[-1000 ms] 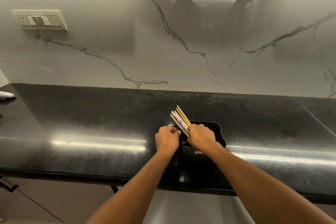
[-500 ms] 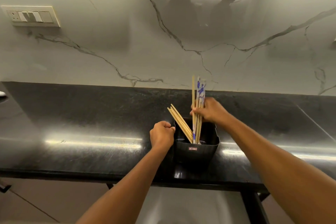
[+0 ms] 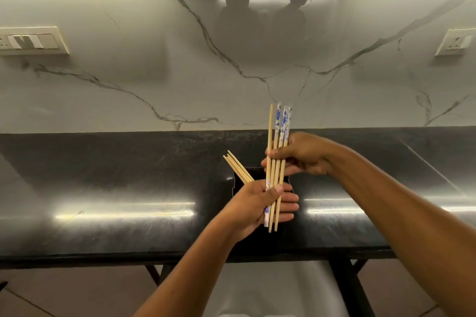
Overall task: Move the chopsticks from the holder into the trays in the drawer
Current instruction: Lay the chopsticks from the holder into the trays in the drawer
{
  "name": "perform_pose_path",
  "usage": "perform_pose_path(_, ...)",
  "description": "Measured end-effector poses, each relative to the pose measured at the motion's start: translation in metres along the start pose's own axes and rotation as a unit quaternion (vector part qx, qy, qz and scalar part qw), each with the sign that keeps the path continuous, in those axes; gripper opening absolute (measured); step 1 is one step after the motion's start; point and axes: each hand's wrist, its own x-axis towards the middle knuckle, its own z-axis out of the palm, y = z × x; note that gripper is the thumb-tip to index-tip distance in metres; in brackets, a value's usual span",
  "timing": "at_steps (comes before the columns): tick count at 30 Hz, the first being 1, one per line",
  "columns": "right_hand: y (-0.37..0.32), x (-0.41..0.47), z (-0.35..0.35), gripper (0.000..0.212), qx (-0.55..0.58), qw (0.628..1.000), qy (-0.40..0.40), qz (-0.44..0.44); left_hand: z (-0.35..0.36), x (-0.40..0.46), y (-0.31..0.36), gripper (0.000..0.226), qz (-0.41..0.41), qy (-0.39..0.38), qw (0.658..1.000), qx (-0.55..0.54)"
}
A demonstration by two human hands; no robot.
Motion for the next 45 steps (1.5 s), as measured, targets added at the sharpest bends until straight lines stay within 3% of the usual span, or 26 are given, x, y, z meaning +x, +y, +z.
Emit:
perform_pose_path(6,0.028,-0.007,0.008,0.013,0.048,0.998,-0.009,0.026,0.000,-0.007,-0.023,0.021,-0.038,0.013,0.998,-0.047)
perform_pose_path(8,0.033,-0.007,0.009,0.024,0.004,0.998,0.065,-0.027,-0.004,-0.008,-0.027,0.020,-0.035,0.030,0.998,-0.053)
perform_pose_path(9,0.036,-0.007,0.007,0.030,-0.076,0.984,0.134,-0.085,-0.007,-0.009,-0.028,0.021,-0.032,0.037,0.997,-0.053)
perform_pose_path(10,0.041,-0.007,0.003,0.034,-0.202,0.941,0.217,-0.162,-0.009,-0.011,-0.028,0.021,-0.030,0.042,0.997,-0.051)
perform_pose_path(11,0.045,-0.007,-0.001,0.036,-0.346,0.858,0.284,-0.253,-0.012,-0.013,-0.027,0.021,-0.029,0.045,0.997,-0.050)
perform_pose_path(13,0.052,-0.010,-0.007,0.039,-0.573,0.661,0.284,-0.393,-0.015,-0.015,-0.027,0.020,-0.031,0.041,0.997,-0.057)
perform_pose_path(14,0.056,-0.011,-0.008,0.041,-0.640,0.593,0.245,-0.422,-0.014,-0.016,-0.026,0.020,-0.033,0.035,0.997,-0.065)
perform_pose_path(16,0.064,-0.012,-0.006,0.041,-0.698,0.527,0.184,-0.448,-0.013,-0.019,-0.023,0.021,-0.039,0.015,0.996,-0.084)
perform_pose_path(21,0.065,-0.014,-0.005,0.016,-0.717,0.467,0.200,-0.478,-0.014,-0.022,-0.023,0.025,-0.041,-0.017,0.994,-0.098)
perform_pose_path(23,0.061,-0.016,-0.007,0.013,-0.716,0.487,0.205,-0.456,-0.018,-0.021,-0.023,0.025,-0.027,0.010,0.993,-0.118)
perform_pose_path(25,0.057,-0.018,-0.009,0.015,-0.688,0.562,0.231,-0.397,-0.023,-0.021,-0.022,0.025,-0.006,0.046,0.990,-0.136)
perform_pose_path(27,0.050,-0.021,-0.010,0.015,-0.598,0.693,0.260,-0.309,-0.028,-0.020,-0.022,0.026,0.012,0.082,0.988,-0.128)
perform_pose_path(29,0.044,-0.024,-0.004,0.024,-0.447,0.842,0.220,-0.209,-0.030,-0.019,-0.023,0.026,0.025,0.111,0.988,-0.104)
perform_pose_path(30,0.040,-0.025,0.000,0.028,-0.379,0.891,0.186,-0.168,-0.030,-0.018,-0.023,0.026,0.031,0.120,0.988,-0.094)
perform_pose_path(32,0.035,-0.025,0.013,0.023,-0.278,0.948,0.115,-0.104,-0.027,-0.016,-0.022,0.026,0.037,0.125,0.988,-0.078)
perform_pose_path(36,0.036,-0.024,0.034,0.007,-0.199,0.976,0.060,-0.064,-0.017,-0.014,-0.023,0.026,0.037,0.090,0.995,-0.038)
perform_pose_path(45,0.041,-0.021,0.041,0.013,-0.182,0.975,0.118,-0.051,-0.017,-0.014,-0.027,0.022,0.021,0.079,0.997,-0.001)
